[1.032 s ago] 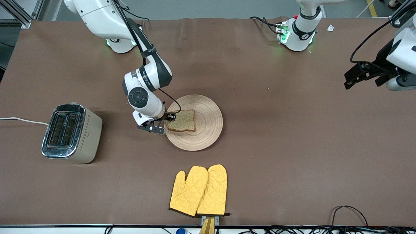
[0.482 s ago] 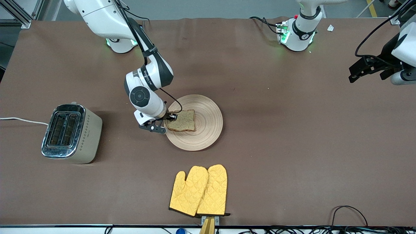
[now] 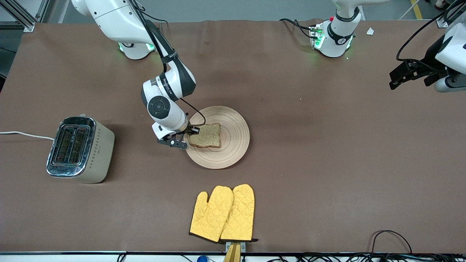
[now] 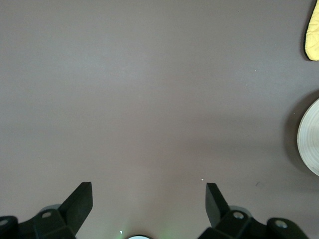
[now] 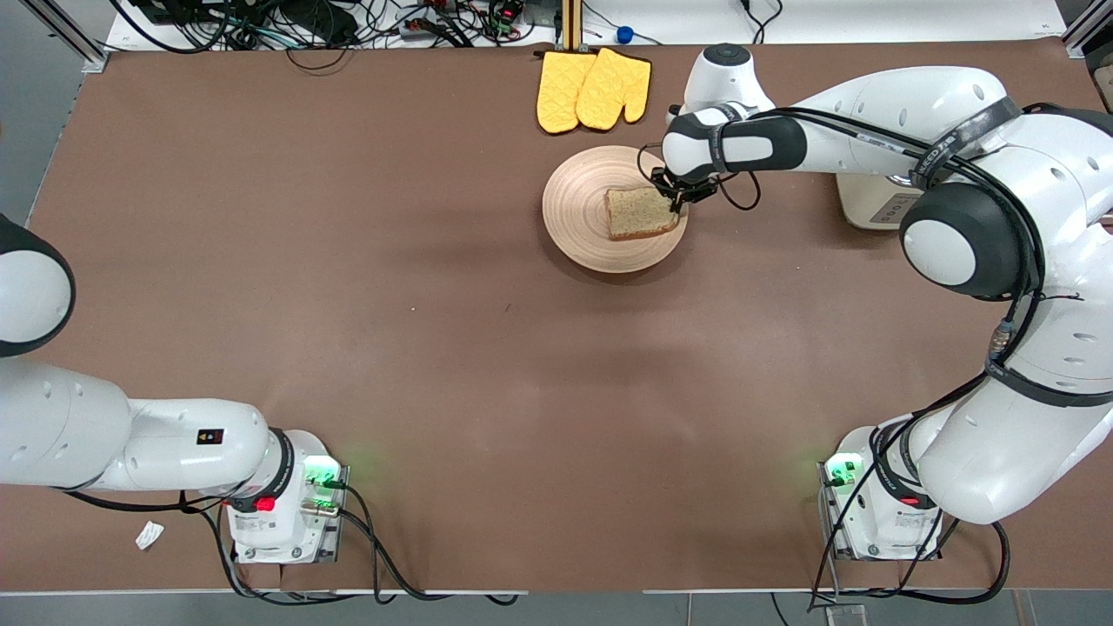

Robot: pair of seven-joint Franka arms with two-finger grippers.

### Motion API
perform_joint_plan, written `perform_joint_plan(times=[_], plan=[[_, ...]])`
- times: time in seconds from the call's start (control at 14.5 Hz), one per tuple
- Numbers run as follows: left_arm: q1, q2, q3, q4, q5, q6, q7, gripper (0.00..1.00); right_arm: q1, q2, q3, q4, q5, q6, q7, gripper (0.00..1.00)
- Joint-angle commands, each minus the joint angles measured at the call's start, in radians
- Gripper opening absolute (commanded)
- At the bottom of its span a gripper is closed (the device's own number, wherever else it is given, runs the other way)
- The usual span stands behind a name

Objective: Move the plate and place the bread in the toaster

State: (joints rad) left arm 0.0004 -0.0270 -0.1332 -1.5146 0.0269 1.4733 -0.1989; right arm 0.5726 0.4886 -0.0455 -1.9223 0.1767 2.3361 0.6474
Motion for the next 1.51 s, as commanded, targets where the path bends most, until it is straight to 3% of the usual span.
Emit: perform_joint_plan(times=[0.0, 0.21, 0.41, 0.69, 1.03, 1.45], plan=[[0.000, -0.019, 0.009, -0.022, 0.001, 0.012, 0.010, 1.00, 0.010, 0.005, -0.008, -0.003, -0.022, 0.015, 0.021, 0.04], [0.010, -0.019, 0.009, -0.019, 0.001, 0.010, 0.010, 1.00, 0.003, -0.007, -0.016, 0.003, -0.026, -0.027, 0.014, 0.00], [0.010, -0.025, 0.006, -0.019, 0.001, 0.005, 0.012, 1.00, 0.000, -0.033, -0.051, 0.072, -0.060, -0.183, 0.020, 0.00], [0.010, -0.028, 0.007, -0.019, 0.001, -0.004, 0.013, 1.00, -0.002, -0.143, -0.106, 0.109, -0.121, -0.351, 0.038, 0.00], [0.009, -0.028, 0.006, -0.018, 0.001, -0.004, 0.013, 1.00, -0.020, -0.183, -0.123, 0.322, -0.345, -0.768, 0.028, 0.00], [0.009, -0.025, 0.006, -0.018, 0.001, -0.004, 0.013, 1.00, -0.052, -0.197, -0.137, 0.335, -0.704, -0.889, 0.008, 0.00]])
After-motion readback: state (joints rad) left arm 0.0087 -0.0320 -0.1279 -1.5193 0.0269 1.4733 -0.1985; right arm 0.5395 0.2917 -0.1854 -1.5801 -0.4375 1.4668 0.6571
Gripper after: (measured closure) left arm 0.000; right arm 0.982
